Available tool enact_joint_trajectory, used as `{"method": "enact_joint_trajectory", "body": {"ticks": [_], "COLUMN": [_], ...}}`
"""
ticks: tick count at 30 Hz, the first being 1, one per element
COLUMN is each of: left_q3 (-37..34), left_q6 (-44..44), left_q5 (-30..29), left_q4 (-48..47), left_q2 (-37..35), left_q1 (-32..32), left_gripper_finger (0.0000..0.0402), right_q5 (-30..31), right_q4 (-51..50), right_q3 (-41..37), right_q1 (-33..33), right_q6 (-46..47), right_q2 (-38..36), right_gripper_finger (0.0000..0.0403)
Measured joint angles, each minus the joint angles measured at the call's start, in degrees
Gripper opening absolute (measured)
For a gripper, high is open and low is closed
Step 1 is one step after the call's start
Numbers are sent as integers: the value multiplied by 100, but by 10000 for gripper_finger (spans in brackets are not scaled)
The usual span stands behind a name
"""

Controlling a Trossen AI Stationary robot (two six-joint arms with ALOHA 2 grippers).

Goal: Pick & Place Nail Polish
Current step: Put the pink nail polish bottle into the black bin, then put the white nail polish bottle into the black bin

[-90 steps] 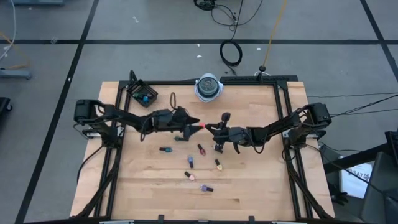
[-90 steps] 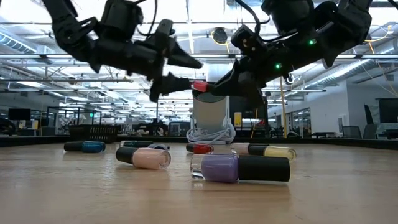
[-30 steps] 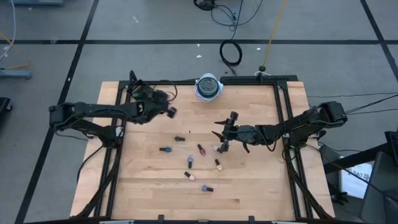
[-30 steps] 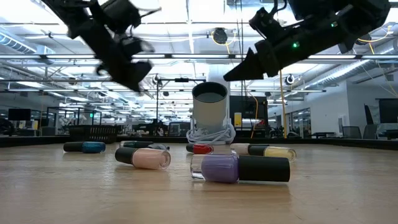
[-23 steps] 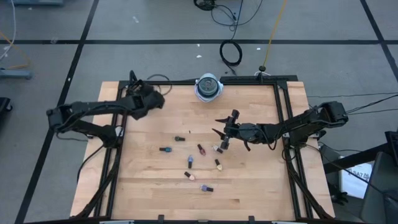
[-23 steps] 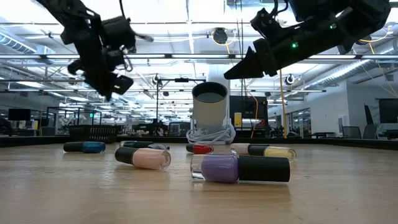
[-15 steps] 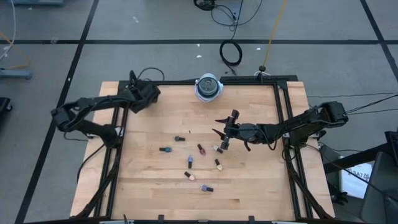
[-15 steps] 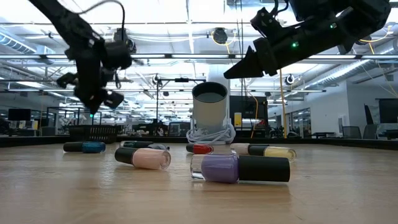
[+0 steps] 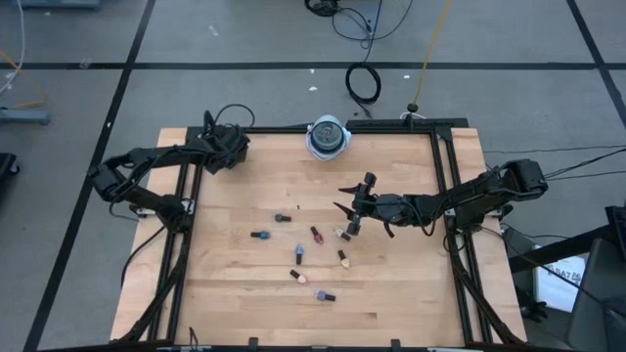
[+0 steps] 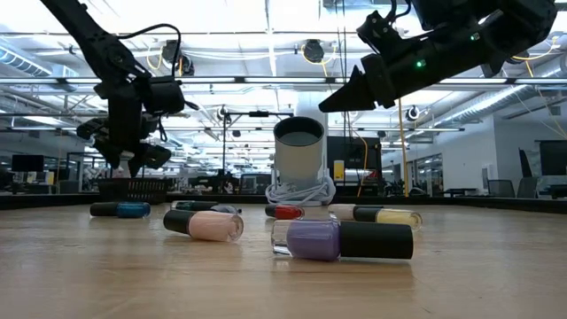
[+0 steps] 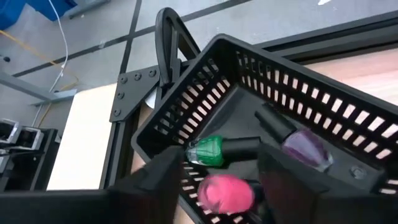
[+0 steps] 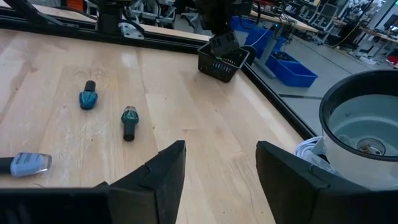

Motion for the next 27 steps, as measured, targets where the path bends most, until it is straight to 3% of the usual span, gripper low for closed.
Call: {"method": "enact_joint_trajectory", "body": {"ticks": [5,11,18,27], "left_q3": [0,0,0,0], "left_q6": [226,445,298,-247], "left_q5": [6,30,297,863], "left_q4": [45,219,214,231], "left_q2": [0,0,0,0], "left_q1": [0,-4,-4,-4], "left_gripper_finger": [286,330,346,341], "right_q5": [0,-29,-1001,-948], "right_q4": [-2,-2,-478,-1608], "right_q3": [0,0,2,2], "right_q1": [0,79,215,1023], "right_q6": [1,170,1022,2394], "right_q2": [0,0,-28,135], "right_gripper_finger": [183,183,183,183]}}
